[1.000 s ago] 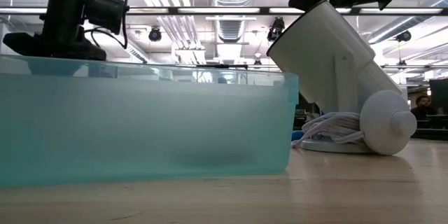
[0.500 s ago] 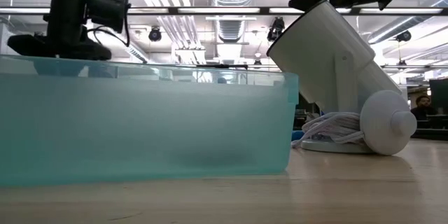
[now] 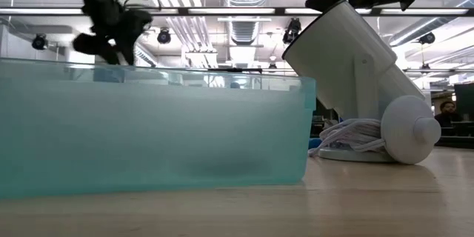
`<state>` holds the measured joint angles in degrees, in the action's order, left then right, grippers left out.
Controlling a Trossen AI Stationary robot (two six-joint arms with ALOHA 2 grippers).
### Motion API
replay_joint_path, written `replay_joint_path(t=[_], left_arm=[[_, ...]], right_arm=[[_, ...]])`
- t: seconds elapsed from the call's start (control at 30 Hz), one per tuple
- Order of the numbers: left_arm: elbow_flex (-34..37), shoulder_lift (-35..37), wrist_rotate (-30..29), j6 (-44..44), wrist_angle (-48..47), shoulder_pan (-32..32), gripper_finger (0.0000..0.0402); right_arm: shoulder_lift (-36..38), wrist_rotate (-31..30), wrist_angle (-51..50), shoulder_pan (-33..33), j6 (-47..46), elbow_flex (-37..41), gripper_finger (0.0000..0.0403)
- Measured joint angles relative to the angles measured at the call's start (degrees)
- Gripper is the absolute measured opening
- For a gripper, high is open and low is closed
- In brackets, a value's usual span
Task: Pick & Place School Supplies
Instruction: Put the yellow crayon box into the gray bin
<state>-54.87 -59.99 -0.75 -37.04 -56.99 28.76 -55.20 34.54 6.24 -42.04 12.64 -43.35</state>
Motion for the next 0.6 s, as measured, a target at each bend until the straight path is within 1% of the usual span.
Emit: replay_joint_path(t=[0.07, 0.17, 0.27, 0.33, 0.4, 0.5, 0.6], left_arm=[[-0.9, 0.0, 1.4, 5.4, 4.4, 0.0, 0.0154], [-1.2, 0.0, 5.1, 12.9, 12.2, -0.1, 0.0153], [-0.8, 0.0, 9.8, 17.7, 17.6, -0.1, 0.0154], [-0.1, 0.0, 13.5, 18.3, 19.9, -0.1, 0.0153], [0.9, 0.0, 15.7, 17.7, 21.2, -0.2, 0.0153], [3.3, -0.4, 16.4, 16.8, 24.3, -1.1, 0.0154], [7.3, -1.1, 16.3, 18.4, 30.6, -3.1, 0.0151]], right_arm=[[0.0, 0.0, 0.0, 0.0, 0.0, 0.0, 0.0057], [0.0, 0.0, 0.0, 0.0, -0.2, 0.0, 0.0057], [0.0, 0.0, 0.0, 0.0, -0.2, 0.0, 0.0057], [0.0, 0.0, 0.0, 0.0, -0.2, 0.0, 0.0057], [0.0, 0.0, 0.0, 0.0, -0.2, 0.0, 0.0057], [0.1, 0.0, 0.0, 0.0, -0.2, 0.0, 0.0057], [0.1, 0.0, 0.0, 0.0, -0.2, 0.0, 0.0057]])
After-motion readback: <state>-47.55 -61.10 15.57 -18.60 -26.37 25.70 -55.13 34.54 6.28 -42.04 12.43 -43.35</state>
